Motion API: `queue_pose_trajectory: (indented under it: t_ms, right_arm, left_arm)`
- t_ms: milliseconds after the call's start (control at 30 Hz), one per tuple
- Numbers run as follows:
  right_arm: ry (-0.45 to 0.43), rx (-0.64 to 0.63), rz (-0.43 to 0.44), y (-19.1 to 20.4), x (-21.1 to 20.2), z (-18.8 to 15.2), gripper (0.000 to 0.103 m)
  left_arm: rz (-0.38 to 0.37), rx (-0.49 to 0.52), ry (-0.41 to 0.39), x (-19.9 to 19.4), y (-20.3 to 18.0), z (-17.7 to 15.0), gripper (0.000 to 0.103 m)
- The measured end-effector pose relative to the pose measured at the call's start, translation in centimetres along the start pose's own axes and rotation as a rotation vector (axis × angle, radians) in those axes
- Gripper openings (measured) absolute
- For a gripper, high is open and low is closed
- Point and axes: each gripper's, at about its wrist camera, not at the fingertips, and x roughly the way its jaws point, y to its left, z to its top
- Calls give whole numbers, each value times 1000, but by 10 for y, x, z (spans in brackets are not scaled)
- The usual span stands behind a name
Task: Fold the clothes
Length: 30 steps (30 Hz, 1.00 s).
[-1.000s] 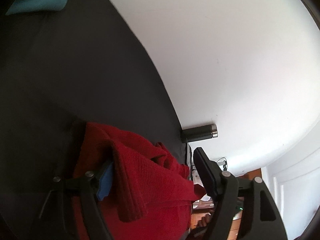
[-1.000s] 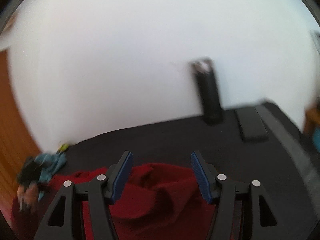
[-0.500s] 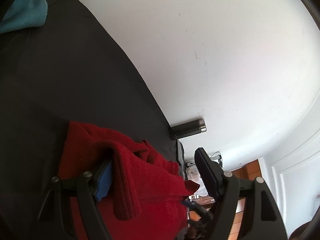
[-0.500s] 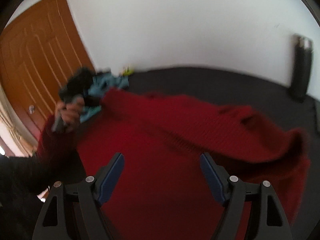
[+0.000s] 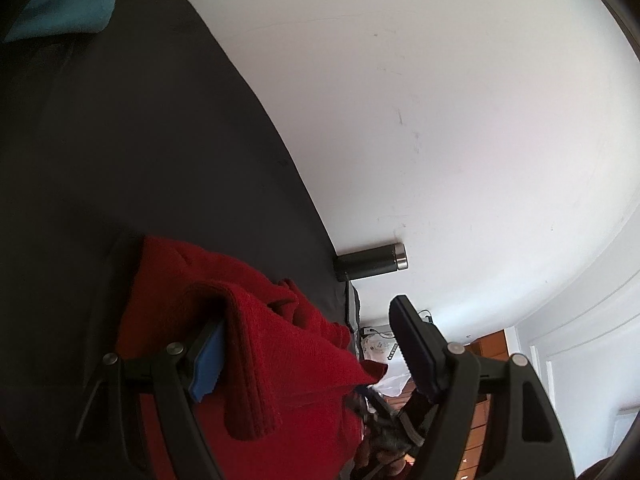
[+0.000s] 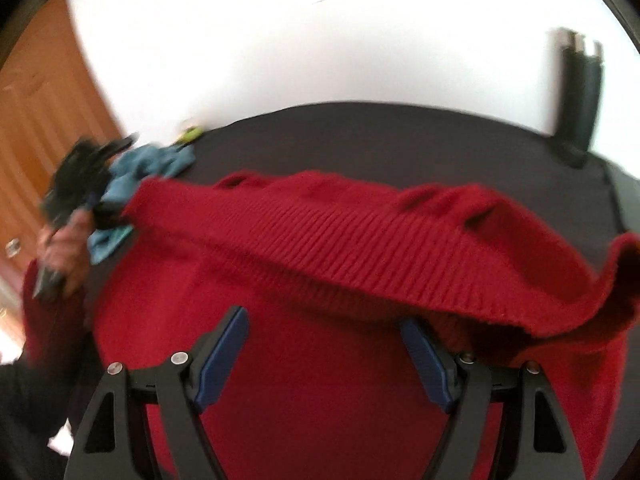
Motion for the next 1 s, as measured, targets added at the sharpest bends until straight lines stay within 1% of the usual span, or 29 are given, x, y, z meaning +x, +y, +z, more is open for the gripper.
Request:
queue_pose_trajectory:
  t_ms: [133, 233, 333, 467, 533, 600, 733, 800, 867, 900, 967, 1000]
  right_arm:
    - [-39, -59, -203, -3, 6, 31, 80]
    - [-58, -57, -282, -11, 18, 49, 80]
    - [-61, -32, -339, -22, 29, 61, 80]
    - [-30, 2, -342, -33, 38, 60, 80]
    - [-47, 11, -347, -31, 29, 55, 80]
    - [-86, 26, -341, -28, 12, 51, 80]
    - [-140, 33, -271, -16, -21, 41, 80]
    - [-122, 22, -247, -10, -21, 34, 80]
    - [-87, 39, -239, -8, -9, 27, 80]
    - [-66, 60, -241, -13, -4, 24, 80]
    - [-24, 108, -256, -25, 7, 18, 80]
    - [-4, 145, -250, -37, 14, 14, 80]
  left_arm:
    - [-7, -9, -6, -11, -3, 2, 80]
    - [-13, 8, -54, -23, 2, 7, 83]
    - [-20, 1, -81, -20, 5, 8, 84]
    - [10, 17, -67, -19, 3, 7, 84]
    - [35, 40, -54, -16, -2, 5, 84]
    - [52, 67, -41, -12, -8, 1, 84]
    - [105, 169, 13, -5, -24, -15, 84]
    - [140, 225, 51, 2, -32, -26, 84]
    - [174, 258, 101, 13, -34, -35, 84]
    - [190, 271, 126, 19, -35, -39, 84]
    - [226, 266, 176, 31, -29, -46, 84]
    - [247, 268, 188, 34, -26, -48, 84]
